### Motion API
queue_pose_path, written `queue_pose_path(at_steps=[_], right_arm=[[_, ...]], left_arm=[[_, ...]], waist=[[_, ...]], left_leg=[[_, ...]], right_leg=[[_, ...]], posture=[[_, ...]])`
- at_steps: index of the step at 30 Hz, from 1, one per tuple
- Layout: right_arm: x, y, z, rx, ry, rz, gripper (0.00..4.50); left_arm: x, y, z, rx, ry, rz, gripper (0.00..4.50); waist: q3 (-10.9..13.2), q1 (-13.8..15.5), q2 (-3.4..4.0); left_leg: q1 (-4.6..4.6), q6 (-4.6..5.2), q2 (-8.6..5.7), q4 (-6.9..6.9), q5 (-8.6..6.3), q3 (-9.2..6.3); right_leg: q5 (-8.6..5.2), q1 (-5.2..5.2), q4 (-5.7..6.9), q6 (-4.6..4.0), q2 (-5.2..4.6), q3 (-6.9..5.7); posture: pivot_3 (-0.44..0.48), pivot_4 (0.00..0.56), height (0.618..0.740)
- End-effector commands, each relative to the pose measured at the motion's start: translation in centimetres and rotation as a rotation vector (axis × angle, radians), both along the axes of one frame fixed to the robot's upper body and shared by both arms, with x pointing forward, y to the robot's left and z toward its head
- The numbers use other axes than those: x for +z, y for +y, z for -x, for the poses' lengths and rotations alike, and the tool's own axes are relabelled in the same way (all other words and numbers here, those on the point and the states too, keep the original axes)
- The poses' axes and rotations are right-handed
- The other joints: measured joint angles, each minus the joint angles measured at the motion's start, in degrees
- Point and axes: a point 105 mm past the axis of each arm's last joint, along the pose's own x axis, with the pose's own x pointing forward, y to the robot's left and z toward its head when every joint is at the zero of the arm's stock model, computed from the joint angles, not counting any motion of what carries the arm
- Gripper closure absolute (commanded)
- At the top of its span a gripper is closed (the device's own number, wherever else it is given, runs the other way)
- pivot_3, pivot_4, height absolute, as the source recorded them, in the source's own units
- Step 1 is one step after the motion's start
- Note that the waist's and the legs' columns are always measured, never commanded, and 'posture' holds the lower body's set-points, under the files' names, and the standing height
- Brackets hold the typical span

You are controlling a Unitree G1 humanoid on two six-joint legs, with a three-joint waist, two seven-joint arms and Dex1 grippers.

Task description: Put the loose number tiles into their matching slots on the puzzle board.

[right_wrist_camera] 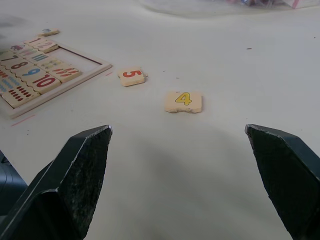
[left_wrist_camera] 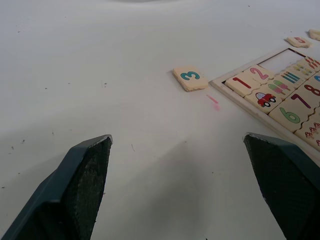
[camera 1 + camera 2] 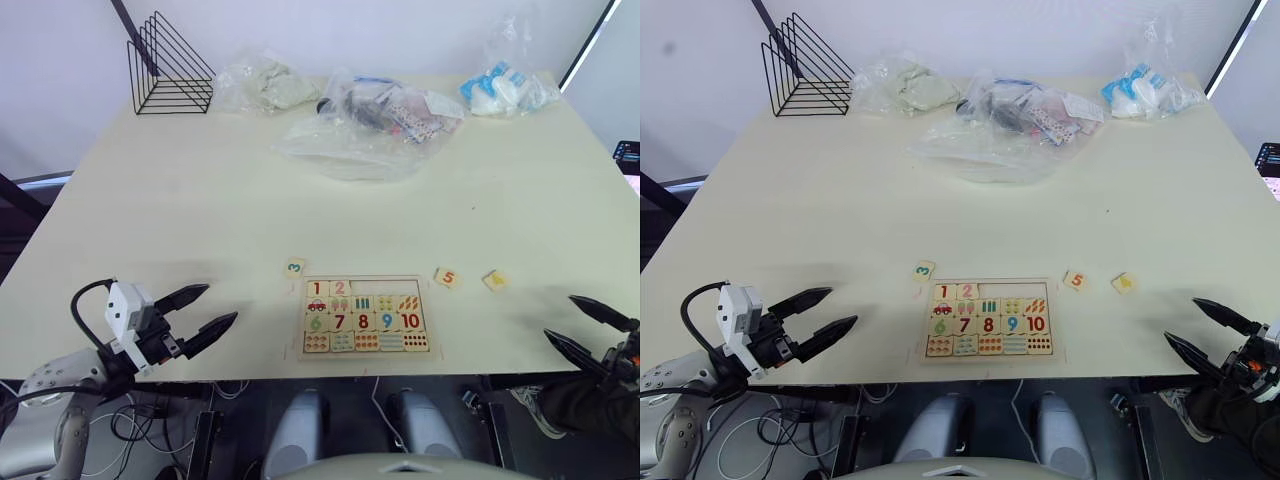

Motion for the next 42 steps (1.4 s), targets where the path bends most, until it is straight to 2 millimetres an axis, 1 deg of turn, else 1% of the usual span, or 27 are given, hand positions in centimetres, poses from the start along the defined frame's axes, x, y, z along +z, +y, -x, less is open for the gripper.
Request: queue_pose_path(at_steps=[1,17,24,29,33,37,40,42], right_arm=[[0.6,0.1,0.1,0.011,-0.031,0.016,0.00],[0.7,0.2,-0.1,0.016,-0.042,0.027,0.00],[1.0,0.4,-0.1,0.033,-0.061,0.046,0.00],[1.7,1.0,-0.1,0.076,-0.097,0.053,0.00],[2.3,1.8,0.2,0.133,-0.115,0.022,0.00],[2.7,2.7,0.4,0.189,-0.112,0.001,0.00],[2.9,3.0,0.4,0.199,-0.115,0.001,0.00],[2.9,3.0,0.4,0.203,-0.117,0.003,0.00]], left_arm=[[0.8,0.1,0.0,-0.008,-0.032,-0.013,0.04],[0.5,-0.4,0.0,-0.007,-0.032,0.001,0.04],[0.7,-0.6,-0.2,-0.013,-0.040,0.001,0.04],[0.8,-1.9,-0.4,-0.022,-0.047,-0.014,0.04],[1.1,-2.3,-1.3,0.026,-0.056,-0.026,0.04],[1.3,-3.9,-2.0,0.040,-0.047,-0.053,0.04],[1.3,-4.6,-2.4,0.070,-0.040,-0.075,0.04],[1.2,-5.7,-2.3,0.079,-0.023,-0.064,0.04]], waist=[[0.0,0.0,0.00],[0.0,0.0,0.00],[0.0,0.0,0.00],[0.0,0.0,0.00],[0.0,0.0,0.00],[0.0,0.1,0.00],[0.0,0.0,0.00],[0.0,0.0,0.00]], left_leg=[[0.00,0.00,0.00,0.00,0.00,0.00],[0.00,0.00,0.00,0.00,0.00,-0.02],[0.00,0.00,0.00,0.00,0.00,-0.01],[0.00,0.00,0.01,0.00,0.00,-0.06],[0.00,0.00,0.02,0.00,0.00,-0.08],[-0.01,0.00,0.01,0.00,0.00,-0.10],[-0.01,0.00,0.01,0.00,0.00,-0.10],[0.00,0.00,0.01,-0.01,0.00,-0.10]], right_leg=[[0.00,0.00,0.00,0.00,0.00,0.00],[0.00,0.00,-0.01,0.00,0.00,0.00],[0.00,0.00,-0.01,0.00,0.00,0.00],[0.00,0.00,-0.01,0.00,0.00,0.01],[0.00,0.00,-0.01,0.00,0.01,0.00],[0.01,0.01,-0.01,0.01,-0.01,0.00],[0.01,0.01,-0.01,0.01,-0.01,0.00],[0.01,0.01,-0.01,0.01,-0.01,0.00]], posture=[[0.000,0.150,0.740],[0.000,0.150,0.740],[0.000,0.150,0.740],[0.000,0.150,0.740],[0.000,0.150,0.740],[0.000,0.150,0.740],[0.000,0.150,0.740],[0.000,0.150,0.740]])
